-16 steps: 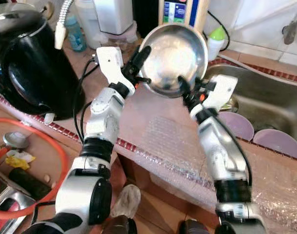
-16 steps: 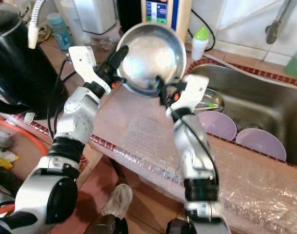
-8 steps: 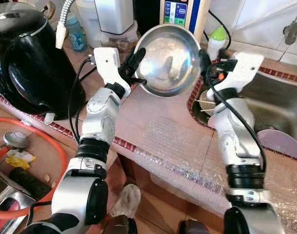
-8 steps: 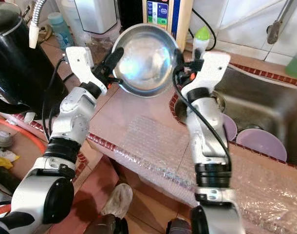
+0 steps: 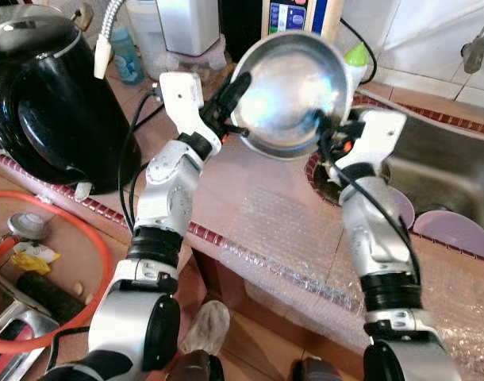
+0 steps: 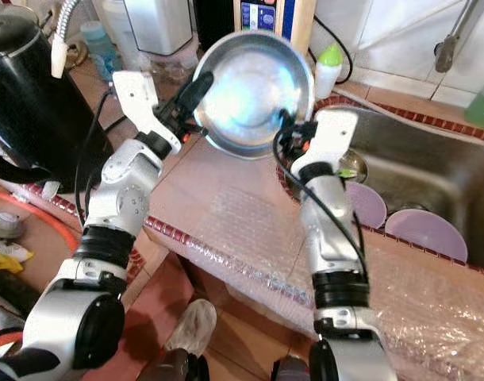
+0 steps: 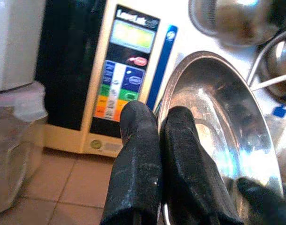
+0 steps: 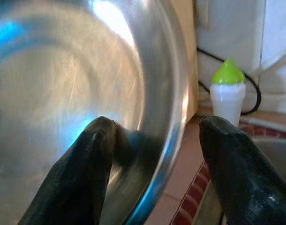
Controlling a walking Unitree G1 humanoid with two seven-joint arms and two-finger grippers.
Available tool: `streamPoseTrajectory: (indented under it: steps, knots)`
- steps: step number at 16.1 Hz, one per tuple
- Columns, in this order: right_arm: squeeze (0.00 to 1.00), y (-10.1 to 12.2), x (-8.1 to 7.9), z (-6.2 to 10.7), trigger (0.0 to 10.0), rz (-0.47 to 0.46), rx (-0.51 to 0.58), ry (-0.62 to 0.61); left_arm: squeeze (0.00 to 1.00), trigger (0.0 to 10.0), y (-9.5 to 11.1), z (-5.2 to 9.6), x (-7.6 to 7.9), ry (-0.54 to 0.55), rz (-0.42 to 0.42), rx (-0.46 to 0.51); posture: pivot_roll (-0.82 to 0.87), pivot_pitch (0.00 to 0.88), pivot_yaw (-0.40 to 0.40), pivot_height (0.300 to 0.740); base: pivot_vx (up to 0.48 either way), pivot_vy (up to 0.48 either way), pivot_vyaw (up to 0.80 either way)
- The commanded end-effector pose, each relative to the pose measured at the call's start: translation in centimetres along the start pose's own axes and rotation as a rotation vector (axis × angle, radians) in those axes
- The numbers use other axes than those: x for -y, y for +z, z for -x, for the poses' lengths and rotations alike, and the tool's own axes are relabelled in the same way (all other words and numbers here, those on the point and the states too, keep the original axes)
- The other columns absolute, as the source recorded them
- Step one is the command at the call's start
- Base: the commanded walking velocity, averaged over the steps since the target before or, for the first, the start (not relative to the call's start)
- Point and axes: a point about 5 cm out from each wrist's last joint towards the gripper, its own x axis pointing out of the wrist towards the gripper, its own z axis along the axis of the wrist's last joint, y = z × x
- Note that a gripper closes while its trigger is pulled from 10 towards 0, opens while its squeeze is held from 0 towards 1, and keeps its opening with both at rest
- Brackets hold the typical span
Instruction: Kitchen organization
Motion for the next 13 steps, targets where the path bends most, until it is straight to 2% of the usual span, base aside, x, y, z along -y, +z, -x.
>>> streamPoseTrajectory:
  steps: [1,2,4,7,9,11,13]
  knots:
    - [0.00,0.1,-0.2,-0.4,3.9,-0.016,-0.001,0.008,0.00,0.0,0.5,0.1,0.3,-0.028,0.013,0.022,-0.05,0.028,0.062,0.740,0.000,0.000,0.00]
    - [0.00,0.0,-0.2,-0.6,0.0,-0.069,-0.004,0.000,0.00,0.0,0.5,0.1,0.5,-0.042,0.015,0.024,-0.05,0.030,0.059,0.740,0.000,0.000,0.00]
    - [0.00,-0.1,-0.1,-0.6,0.0,-0.063,-0.006,-0.001,0.00,0.0,0.5,0.2,0.5,-0.046,0.018,0.022,-0.05,0.031,0.057,0.740,0.000,0.000,0.00]
    - [0.00,-0.6,0.5,-0.2,0.0,-0.176,-0.030,-0.050,0.00,0.0,0.4,0.3,0.5,-0.047,0.027,0.016,-0.06,0.033,0.059,0.740,0.000,0.000,0.00]
    - [0.00,-1.0,0.6,-0.1,0.0,-0.218,-0.052,-0.047,0.00,0.0,0.4,0.3,0.6,-0.049,0.030,0.016,-0.06,0.032,0.059,0.740,0.000,0.000,0.00]
    - [0.00,-2.2,0.6,0.3,0.0,-0.314,-0.116,-0.048,0.00,0.0,0.4,0.2,0.6,-0.048,0.033,0.016,-0.06,0.030,0.059,0.740,0.000,0.000,0.00]
    - [0.00,-2.4,0.8,0.4,0.0,-0.330,-0.122,-0.054,0.00,0.0,0.5,0.2,0.6,-0.046,0.032,0.016,-0.06,0.030,0.059,0.740,0.000,0.000,0.00]
